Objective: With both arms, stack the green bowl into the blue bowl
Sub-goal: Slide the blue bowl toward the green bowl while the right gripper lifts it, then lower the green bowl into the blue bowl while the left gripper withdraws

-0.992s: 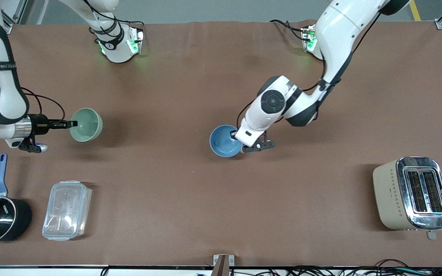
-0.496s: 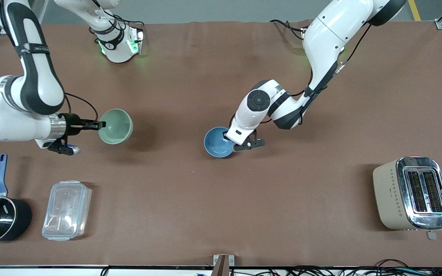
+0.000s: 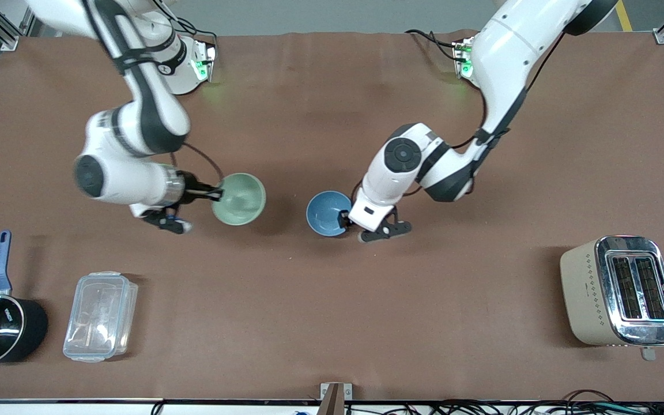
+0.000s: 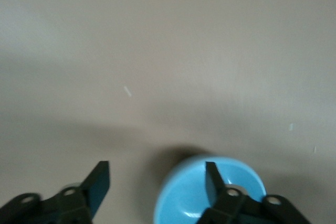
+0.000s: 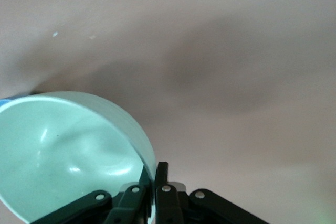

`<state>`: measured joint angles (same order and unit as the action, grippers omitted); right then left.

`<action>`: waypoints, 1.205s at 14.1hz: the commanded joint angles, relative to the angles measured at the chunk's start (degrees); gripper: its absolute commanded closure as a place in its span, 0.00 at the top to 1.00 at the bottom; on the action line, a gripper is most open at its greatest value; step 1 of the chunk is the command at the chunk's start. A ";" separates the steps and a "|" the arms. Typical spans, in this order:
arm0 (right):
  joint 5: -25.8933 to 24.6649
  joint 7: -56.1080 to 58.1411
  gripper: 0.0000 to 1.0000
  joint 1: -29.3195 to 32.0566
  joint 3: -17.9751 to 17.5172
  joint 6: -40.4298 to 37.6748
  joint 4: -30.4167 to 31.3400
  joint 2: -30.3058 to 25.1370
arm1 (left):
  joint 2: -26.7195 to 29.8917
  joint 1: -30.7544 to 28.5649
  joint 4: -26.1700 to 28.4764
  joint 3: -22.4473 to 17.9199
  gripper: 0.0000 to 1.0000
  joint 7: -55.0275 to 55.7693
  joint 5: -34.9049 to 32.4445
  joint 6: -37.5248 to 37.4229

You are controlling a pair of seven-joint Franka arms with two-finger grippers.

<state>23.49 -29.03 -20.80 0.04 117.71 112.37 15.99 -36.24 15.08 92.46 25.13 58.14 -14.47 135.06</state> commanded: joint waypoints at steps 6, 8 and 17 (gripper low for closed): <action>4.80 -16.15 0.00 -13.21 0.75 13.42 -4.61 8.25 | 16.18 -14.27 -4.21 0.45 1.00 -22.69 -1.08 -21.05; 7.88 -16.15 0.00 -14.53 0.75 13.59 -5.84 9.66 | 19.17 -18.57 -4.21 0.62 1.00 -30.59 -0.39 -25.44; 7.97 -20.19 0.01 -18.93 0.84 22.82 -6.37 14.15 | 32.79 -29.05 -4.39 -0.25 1.00 -50.49 9.53 -40.21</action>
<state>30.40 -48.78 -39.27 0.15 140.59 106.94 29.47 -6.90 -12.69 86.64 25.25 10.17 -8.04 96.86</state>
